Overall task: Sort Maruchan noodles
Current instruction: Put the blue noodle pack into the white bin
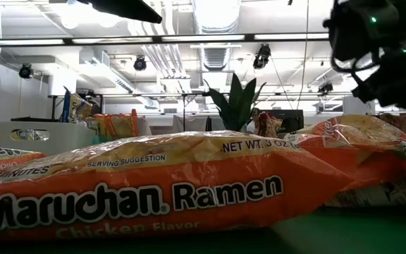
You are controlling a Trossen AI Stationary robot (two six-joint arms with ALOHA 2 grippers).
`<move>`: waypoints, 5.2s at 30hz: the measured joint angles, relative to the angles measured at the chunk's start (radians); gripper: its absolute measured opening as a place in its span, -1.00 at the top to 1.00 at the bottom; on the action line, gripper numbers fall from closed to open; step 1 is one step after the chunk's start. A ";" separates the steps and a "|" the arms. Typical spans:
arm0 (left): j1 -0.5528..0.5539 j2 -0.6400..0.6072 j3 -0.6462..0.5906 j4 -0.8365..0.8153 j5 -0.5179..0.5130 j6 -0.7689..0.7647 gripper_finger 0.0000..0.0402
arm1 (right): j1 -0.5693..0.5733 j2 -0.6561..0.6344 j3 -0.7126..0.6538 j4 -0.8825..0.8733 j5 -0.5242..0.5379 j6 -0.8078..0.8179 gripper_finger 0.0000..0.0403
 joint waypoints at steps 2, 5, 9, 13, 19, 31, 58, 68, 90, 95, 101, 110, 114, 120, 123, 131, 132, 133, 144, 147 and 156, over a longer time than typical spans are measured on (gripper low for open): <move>0.000 -0.001 0.000 -0.004 -0.039 -0.007 0.07 | 0.002 0.000 -0.022 0.002 0.000 0.005 0.52; 0.000 0.000 0.000 -0.003 -0.089 -0.010 0.07 | 0.001 0.000 -0.043 0.026 0.006 0.005 0.67; 0.000 0.005 0.000 -0.003 -0.098 -0.013 0.07 | 0.001 0.000 -0.067 0.139 0.028 -0.003 0.84; 0.000 0.005 0.000 0.002 -0.098 -0.044 0.07 | 0.001 0.000 -0.082 0.389 0.076 -0.058 0.94; 0.000 0.005 -0.009 0.012 -0.095 -0.090 0.07 | 0.001 -0.001 -0.047 0.942 0.180 -0.328 0.96; 0.000 0.032 -0.105 0.091 0.016 -0.263 0.07 | 0.001 0.001 -0.025 1.010 0.238 -0.438 0.96; 0.111 0.519 -0.060 0.515 0.235 -0.340 0.07 | 0.007 0.009 -0.179 1.137 0.352 -0.467 0.96; 0.194 0.556 -0.056 0.572 0.253 -0.537 0.07 | 0.005 0.008 -0.353 1.378 0.413 -0.467 0.96; 0.276 0.753 0.051 0.569 0.382 -1.009 -0.05 | 0.005 0.008 -0.401 1.419 0.483 -0.513 0.96; 0.283 0.819 0.089 0.571 0.395 -1.020 -0.12 | 0.005 0.008 -0.401 1.422 0.483 -0.524 0.96; 0.283 0.890 0.103 0.706 0.453 -1.016 -0.11 | 0.005 0.008 -0.401 1.427 0.487 -0.531 0.96; 0.280 0.913 0.103 0.763 0.472 -0.959 0.37 | 0.005 0.008 -0.401 1.456 0.496 -0.544 0.96; 0.280 0.909 0.103 0.770 0.481 -0.947 0.85 | 0.005 0.008 -0.392 1.459 0.498 -0.553 0.96; 0.279 0.894 0.102 0.758 0.498 -0.899 0.92 | 0.005 -0.015 -0.375 1.452 0.496 -0.581 0.96; 0.279 0.862 0.101 0.747 0.529 -0.834 0.98 | 0.005 -0.055 -0.369 1.447 0.495 -0.605 0.96; 0.278 0.691 0.101 0.564 0.520 -0.651 0.99 | 0.043 -0.266 -0.367 1.402 0.499 -0.680 0.96; 0.278 0.664 0.101 0.532 0.512 -0.629 0.99 | 0.051 -0.298 -0.367 1.390 0.499 -0.692 0.96; 0.277 0.639 0.101 0.504 0.507 -0.608 0.99 | 0.060 -0.327 -0.369 1.387 0.499 -0.706 0.96; 0.250 0.358 0.101 0.269 0.442 -0.517 1.00 | 0.089 -0.488 -0.373 1.479 0.501 -0.915 0.96; 0.239 0.267 0.101 0.204 0.422 -0.517 1.00 | 0.089 -0.492 -0.369 1.521 0.503 -0.972 0.96; 0.235 -0.017 0.243 -0.387 0.134 -0.558 1.00 | 0.088 -0.484 -0.349 1.538 0.547 -1.044 0.96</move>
